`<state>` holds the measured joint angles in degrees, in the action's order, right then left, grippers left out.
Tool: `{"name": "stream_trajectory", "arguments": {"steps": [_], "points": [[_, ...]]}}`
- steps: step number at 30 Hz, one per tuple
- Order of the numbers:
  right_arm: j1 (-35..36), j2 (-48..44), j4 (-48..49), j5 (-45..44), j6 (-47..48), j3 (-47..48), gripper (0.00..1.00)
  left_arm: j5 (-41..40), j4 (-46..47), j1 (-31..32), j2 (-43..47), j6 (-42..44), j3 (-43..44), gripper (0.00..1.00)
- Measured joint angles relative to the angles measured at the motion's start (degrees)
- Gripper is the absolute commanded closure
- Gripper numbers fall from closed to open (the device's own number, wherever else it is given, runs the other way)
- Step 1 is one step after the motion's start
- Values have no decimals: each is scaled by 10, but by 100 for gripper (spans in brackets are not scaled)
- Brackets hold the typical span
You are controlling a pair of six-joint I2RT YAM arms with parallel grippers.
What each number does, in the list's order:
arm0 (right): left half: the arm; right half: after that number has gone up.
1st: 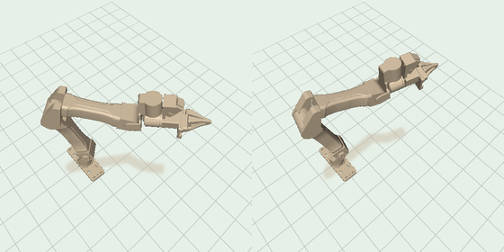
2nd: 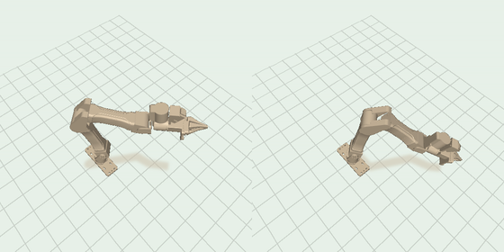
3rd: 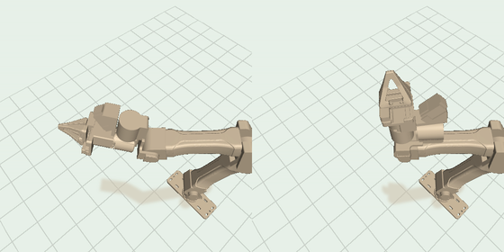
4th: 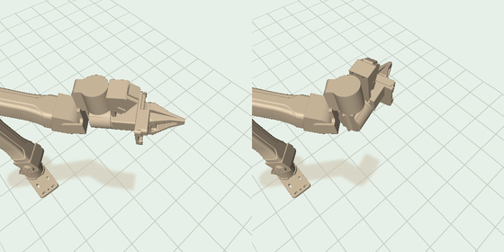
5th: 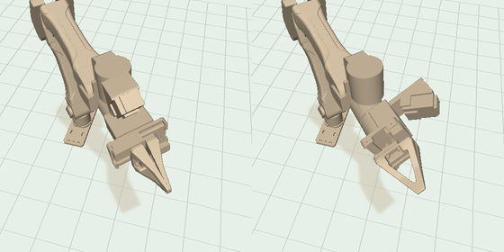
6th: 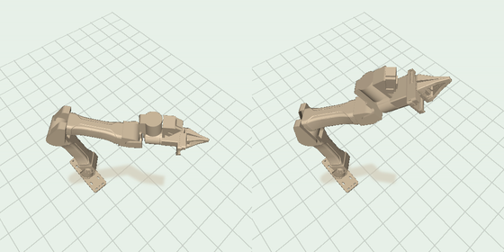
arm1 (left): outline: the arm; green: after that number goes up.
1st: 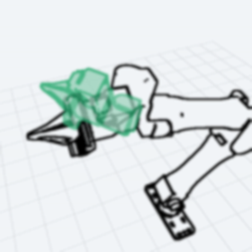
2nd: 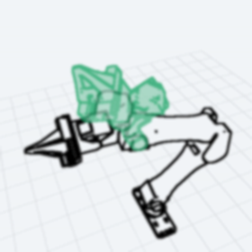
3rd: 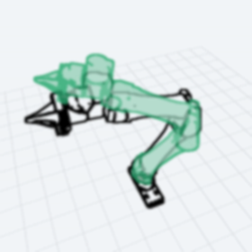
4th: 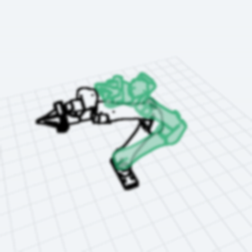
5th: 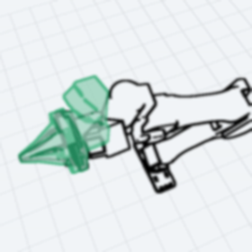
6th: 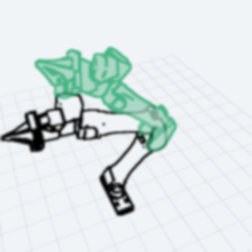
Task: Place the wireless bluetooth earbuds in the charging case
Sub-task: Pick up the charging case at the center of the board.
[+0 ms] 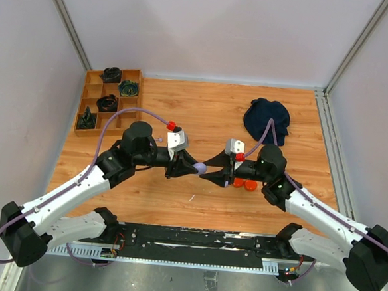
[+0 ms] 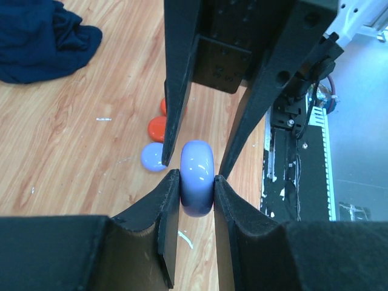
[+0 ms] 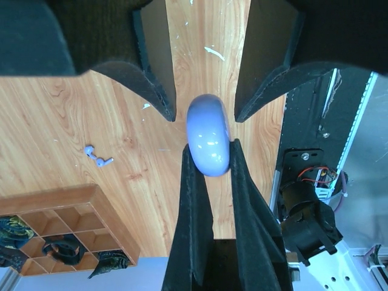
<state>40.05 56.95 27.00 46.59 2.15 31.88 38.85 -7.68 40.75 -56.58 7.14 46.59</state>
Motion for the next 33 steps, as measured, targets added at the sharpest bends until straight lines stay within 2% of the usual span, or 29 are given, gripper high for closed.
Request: {"name": "stream_trajectory", "arguments": {"steps": [16,23,27,33], "points": [[-3,33,100,49,-59,-17,62,23,28,0,13,-1,0,85],[-5,38,114,55,-71,-17,73,25,29,0,13,-1,0,85],[-6,38,118,57,-76,-17,81,29,32,0,16,-1,-1,80],[-8,38,129,59,-83,-18,87,27,42,2,21,-10,-5,61]]}}
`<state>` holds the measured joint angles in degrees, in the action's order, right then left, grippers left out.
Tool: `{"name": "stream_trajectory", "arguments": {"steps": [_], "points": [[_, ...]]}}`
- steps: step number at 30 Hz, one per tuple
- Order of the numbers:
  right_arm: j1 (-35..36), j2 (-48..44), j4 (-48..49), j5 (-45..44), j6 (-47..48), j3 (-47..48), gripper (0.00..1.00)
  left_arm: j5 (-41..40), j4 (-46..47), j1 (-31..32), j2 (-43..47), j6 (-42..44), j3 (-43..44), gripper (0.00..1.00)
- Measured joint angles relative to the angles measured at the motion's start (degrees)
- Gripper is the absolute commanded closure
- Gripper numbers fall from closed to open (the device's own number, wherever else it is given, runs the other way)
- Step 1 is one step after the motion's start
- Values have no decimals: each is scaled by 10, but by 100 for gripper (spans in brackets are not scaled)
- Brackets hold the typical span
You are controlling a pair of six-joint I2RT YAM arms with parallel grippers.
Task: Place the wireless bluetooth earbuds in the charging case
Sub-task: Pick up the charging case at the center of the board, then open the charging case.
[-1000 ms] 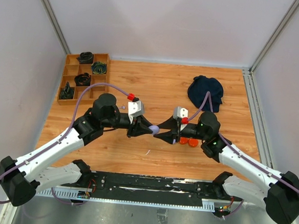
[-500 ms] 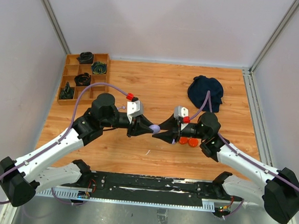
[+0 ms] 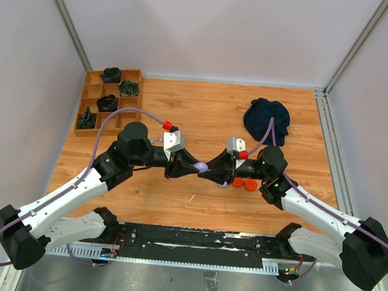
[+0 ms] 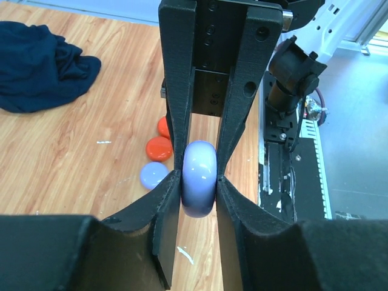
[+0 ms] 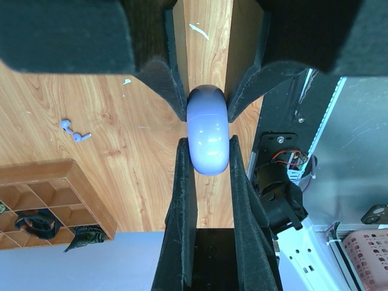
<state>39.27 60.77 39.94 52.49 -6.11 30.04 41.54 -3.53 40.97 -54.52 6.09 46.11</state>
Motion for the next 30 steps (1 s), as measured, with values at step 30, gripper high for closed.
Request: {"name": "stream_trajectory", "arguments": {"steps": [30], "points": [[-5,0,2,-3,-3,-8,87,-122,4,1,10,-54,0,39]]}}
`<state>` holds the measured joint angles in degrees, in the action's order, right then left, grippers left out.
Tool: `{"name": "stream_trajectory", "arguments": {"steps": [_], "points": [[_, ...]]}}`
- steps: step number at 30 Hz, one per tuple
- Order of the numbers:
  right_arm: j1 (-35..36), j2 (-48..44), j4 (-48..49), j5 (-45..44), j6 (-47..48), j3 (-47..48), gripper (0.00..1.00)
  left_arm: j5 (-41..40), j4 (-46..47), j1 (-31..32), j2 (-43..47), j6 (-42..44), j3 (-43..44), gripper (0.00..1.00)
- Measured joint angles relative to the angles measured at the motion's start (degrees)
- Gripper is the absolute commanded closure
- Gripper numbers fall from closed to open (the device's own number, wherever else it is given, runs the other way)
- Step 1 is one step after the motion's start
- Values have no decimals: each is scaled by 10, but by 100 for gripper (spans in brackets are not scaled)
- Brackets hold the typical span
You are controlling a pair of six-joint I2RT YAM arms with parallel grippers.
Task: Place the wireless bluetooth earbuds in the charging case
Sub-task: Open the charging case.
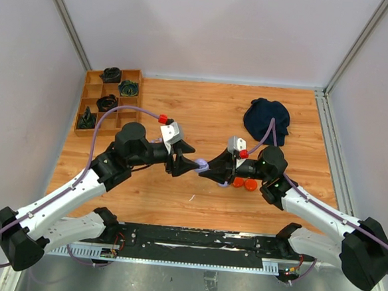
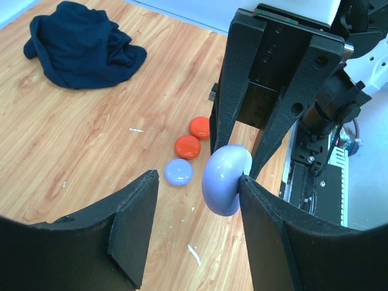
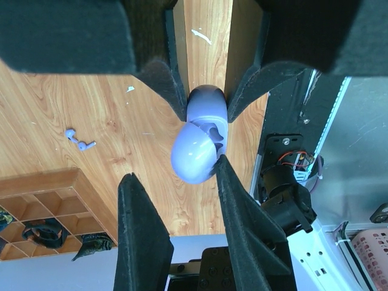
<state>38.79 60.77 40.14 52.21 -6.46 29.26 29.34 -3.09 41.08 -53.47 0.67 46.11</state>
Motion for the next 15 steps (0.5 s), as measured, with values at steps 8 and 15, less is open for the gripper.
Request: {"name": "stream_trajectory", "arguments": {"steps": [8,15], "points": [[-3,-2,-10,1,3,-1,87,-37,0,0,-1,-7,5,37],[-5,-4,-22,-8,10,-2,87,-68,0,0,0,-18,6,26]]}}
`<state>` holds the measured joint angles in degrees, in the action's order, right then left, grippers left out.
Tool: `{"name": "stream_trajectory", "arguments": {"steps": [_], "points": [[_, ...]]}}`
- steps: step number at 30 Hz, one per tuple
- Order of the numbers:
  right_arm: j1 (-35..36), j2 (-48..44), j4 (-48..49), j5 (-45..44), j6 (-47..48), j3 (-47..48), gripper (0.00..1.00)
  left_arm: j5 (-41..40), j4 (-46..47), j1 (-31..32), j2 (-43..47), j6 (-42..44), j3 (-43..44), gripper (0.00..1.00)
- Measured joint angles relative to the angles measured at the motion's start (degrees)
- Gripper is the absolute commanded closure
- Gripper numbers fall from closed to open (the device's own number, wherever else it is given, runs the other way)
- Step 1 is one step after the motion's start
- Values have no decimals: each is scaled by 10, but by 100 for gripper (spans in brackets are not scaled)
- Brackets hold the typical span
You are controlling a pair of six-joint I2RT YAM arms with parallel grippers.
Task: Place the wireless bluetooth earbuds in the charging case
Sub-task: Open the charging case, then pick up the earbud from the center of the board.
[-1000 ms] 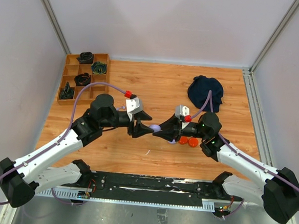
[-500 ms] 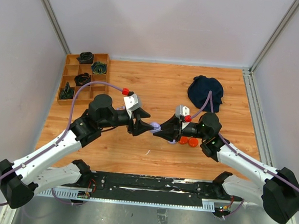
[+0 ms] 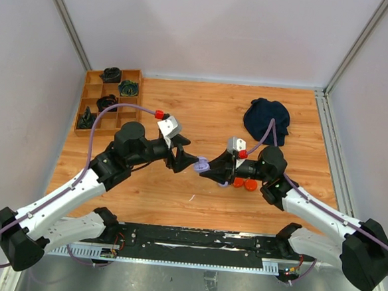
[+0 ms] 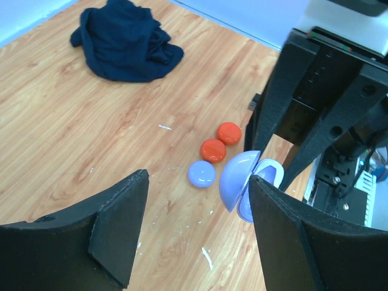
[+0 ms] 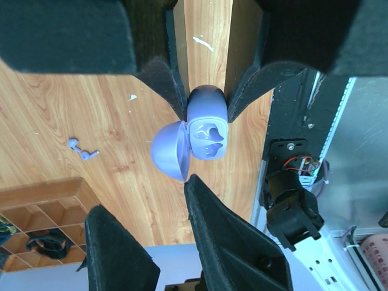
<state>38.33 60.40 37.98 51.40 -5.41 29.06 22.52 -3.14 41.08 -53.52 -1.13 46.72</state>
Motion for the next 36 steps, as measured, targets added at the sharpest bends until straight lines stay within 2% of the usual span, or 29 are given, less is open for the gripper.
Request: {"name": "stream_trajectory", "arguments": {"steps": [6,13,18,25,36], "points": [[-3,-19,-10,-44,19,-16,88,-89,-5,0,7,-31,0,15],[-10,-22,-17,-100,36,-47,88,-235,-28,-14,-24,-96,0,15],[-10,-22,-14,-136,45,-70,88,-302,-53,-49,-77,-144,0,15],[-10,-20,14,-168,45,-98,88,-343,-79,-87,-167,-177,12,19],[-10,5,59,-176,39,-114,88,-343,-87,-177,-325,-195,63,27]]}}
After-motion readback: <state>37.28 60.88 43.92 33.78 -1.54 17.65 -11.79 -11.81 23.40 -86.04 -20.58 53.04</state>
